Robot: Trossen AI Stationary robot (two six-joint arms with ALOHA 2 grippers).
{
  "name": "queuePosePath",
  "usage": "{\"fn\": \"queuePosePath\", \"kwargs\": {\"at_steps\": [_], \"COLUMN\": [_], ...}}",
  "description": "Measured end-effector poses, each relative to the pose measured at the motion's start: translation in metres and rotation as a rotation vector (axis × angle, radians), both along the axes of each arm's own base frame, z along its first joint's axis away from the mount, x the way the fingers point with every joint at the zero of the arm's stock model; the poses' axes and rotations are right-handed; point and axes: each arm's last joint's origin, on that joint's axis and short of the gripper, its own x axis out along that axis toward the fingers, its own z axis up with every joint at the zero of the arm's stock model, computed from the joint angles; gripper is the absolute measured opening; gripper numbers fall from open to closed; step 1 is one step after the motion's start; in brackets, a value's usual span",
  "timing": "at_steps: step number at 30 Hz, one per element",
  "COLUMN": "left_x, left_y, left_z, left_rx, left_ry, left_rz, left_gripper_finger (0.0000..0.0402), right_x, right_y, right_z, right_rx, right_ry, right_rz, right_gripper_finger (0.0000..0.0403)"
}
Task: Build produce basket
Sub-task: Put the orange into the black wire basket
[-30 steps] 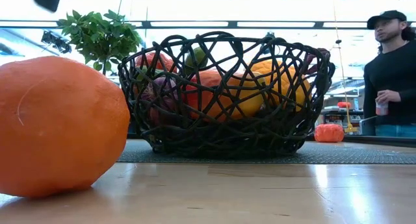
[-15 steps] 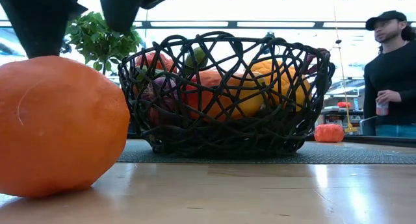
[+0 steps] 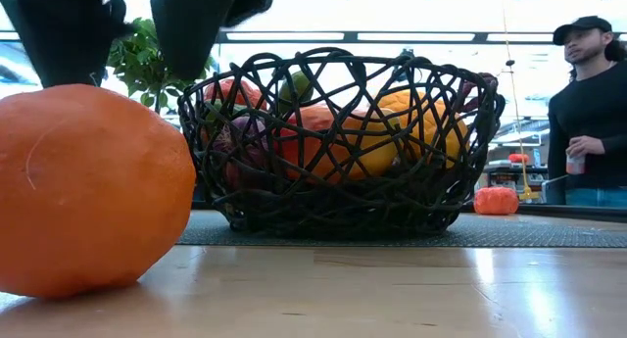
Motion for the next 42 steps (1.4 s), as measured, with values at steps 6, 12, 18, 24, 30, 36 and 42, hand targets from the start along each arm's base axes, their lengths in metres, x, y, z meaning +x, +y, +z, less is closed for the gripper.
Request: {"fn": "queuePosePath", "kwargs": {"at_steps": [6,12,18,24,30,36,42], "left_x": [0.004,0.008,0.009,0.01,0.008,0.008,0.006], "left_y": [-0.003,-0.005,-0.005,-0.006,-0.002,-0.003,-0.006], "left_z": [-0.016,-0.027,-0.03,-0.034,-0.024,-0.022,-0.004], "left_rx": [-0.015,-0.021,-0.019,-0.019,-0.035,-0.064,-0.114], "left_ry": [0.039,0.056,0.053,0.063,0.048,0.058,0.026], "left_rz": [-0.039,-0.055,-0.08,-0.095,-0.088,-0.09,-0.12], "left_gripper_finger": [0.0383,0.0382,0.0382,0.0371,0.034,0.0328,0.0328], "right_x": [0.0,0.0,-0.001,-0.001,-0.002,-0.003,-0.003], "right_y": [0.0,0.0,0.001,0.001,0.001,0.0,0.0], "right_z": [0.0,0.0,0.0,0.0,0.0,-0.001,-0.001], "right_rx": [0.002,0.006,0.007,0.005,-0.001,-0.015,-0.015], "right_ry": [-0.001,0.003,0.005,0.008,0.012,0.024,0.025], "right_rz": [0.0,0.002,0.006,0.008,0.013,0.014,0.016], "right_gripper_finger": [0.0352,0.0352,0.0352,0.0352,0.0352,0.0352,0.0352]}}
